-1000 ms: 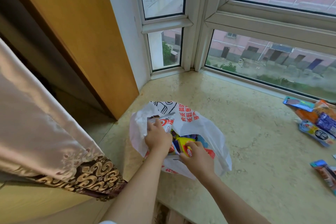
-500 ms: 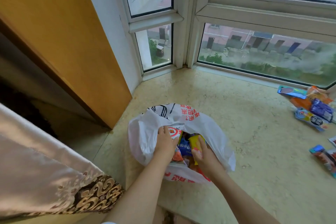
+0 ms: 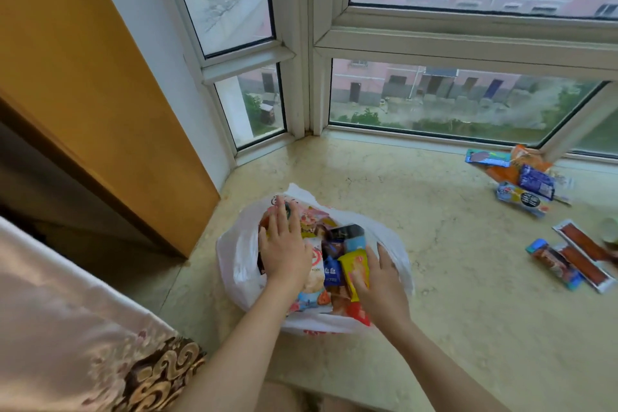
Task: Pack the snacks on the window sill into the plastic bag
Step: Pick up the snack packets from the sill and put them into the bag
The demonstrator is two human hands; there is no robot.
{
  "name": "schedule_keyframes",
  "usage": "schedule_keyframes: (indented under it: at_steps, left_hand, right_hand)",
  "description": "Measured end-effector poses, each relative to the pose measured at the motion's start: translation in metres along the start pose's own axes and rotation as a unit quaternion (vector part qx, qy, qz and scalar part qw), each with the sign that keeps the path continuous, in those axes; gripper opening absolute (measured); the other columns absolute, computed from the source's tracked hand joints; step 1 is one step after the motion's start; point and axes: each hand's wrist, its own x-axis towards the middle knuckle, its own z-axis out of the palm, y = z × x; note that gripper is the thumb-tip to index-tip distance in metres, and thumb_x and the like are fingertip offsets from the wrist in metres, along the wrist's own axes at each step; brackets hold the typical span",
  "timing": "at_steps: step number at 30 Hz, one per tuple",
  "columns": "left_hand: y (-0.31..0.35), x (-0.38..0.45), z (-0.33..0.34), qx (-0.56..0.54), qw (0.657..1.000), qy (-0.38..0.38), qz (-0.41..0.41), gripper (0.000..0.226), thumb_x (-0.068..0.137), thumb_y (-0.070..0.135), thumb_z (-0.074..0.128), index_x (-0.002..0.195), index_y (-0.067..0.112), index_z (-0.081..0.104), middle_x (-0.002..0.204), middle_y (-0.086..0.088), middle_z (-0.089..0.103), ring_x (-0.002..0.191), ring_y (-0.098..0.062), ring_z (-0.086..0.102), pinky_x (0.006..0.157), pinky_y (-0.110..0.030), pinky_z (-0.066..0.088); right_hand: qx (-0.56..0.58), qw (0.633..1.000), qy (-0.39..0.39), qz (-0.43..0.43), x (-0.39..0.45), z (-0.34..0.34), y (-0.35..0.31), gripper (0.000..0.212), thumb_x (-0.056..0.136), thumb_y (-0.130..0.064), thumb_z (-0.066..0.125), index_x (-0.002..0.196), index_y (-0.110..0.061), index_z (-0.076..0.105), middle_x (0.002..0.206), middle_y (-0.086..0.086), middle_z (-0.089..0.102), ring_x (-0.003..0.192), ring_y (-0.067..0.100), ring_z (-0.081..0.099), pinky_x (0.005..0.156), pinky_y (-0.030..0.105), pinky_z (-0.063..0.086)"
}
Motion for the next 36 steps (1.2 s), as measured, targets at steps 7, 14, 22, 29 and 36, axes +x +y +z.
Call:
schedule_keyframes:
  at_steps: [7, 14, 22, 29, 36]
  left_hand:
    - [0.071, -0.061, -0.001, -0.025, 0.998, -0.028, 0.057, 0.065, 0.098, 0.047, 0.038, 0.153, 0.022, 0.013, 0.161, -0.003, 0.008, 0.146, -0.021, 0.013, 0.112, -0.039, 0.027]
    - [0.175, -0.128, 0.001, -0.043, 0.991, -0.004, 0.13, 0.057, 0.095, 0.043, 0.043, 0.147, 0.025, 0.03, 0.154, 0.002, 0.028, 0.137, -0.018, 0.031, 0.103, -0.035, 0.033]
    - [0.272, -0.181, 0.011, -0.041, 0.974, -0.021, 0.224, 0.059, 0.095, 0.044, 0.043, 0.148, 0.025, 0.026, 0.154, 0.002, 0.027, 0.137, -0.017, 0.03, 0.101, -0.032, 0.034]
    - [0.329, -0.169, 0.02, -0.027, 0.957, -0.037, 0.288, 0.062, 0.096, 0.046, 0.042, 0.15, 0.024, 0.023, 0.155, 0.001, 0.026, 0.139, -0.018, 0.028, 0.104, -0.035, 0.031]
    - [0.392, -0.128, 0.032, -0.028, 0.939, -0.05, 0.338, 0.063, 0.095, 0.047, 0.042, 0.15, 0.024, 0.022, 0.154, 0.001, 0.028, 0.138, -0.019, 0.029, 0.105, -0.034, 0.03]
  right_hand:
    - [-0.066, 0.987, 0.081, -0.119, -0.046, -0.04, 0.04, 0.048, 0.088, -0.035, 0.062, 0.133, -0.021, 0.052, 0.141, 0.002, 0.05, 0.121, 0.023, 0.054, 0.081, 0.035, 0.053]
    - [-0.131, 0.98, 0.1, -0.115, -0.104, -0.105, 0.134, 0.066, 0.066, -0.029, 0.081, 0.126, -0.012, 0.058, 0.129, 0.011, 0.059, 0.109, 0.029, 0.062, 0.082, 0.037, 0.055]
    - [-0.161, 0.975, 0.148, -0.048, -0.154, -0.163, 0.23, 0.062, 0.072, -0.031, 0.077, 0.127, -0.012, 0.056, 0.133, 0.015, 0.056, 0.115, 0.034, 0.059, 0.088, 0.044, 0.053]
    - [-0.179, 0.963, 0.199, 0.012, -0.149, -0.195, 0.282, 0.051, 0.086, -0.042, 0.049, 0.127, -0.014, 0.057, 0.134, 0.013, 0.055, 0.119, 0.034, 0.056, 0.092, 0.046, 0.05]
    - [-0.21, 0.951, 0.213, 0.075, -0.12, -0.232, 0.335, 0.053, 0.084, -0.044, 0.048, 0.127, -0.014, 0.058, 0.131, 0.013, 0.058, 0.118, 0.033, 0.056, 0.092, 0.045, 0.049]
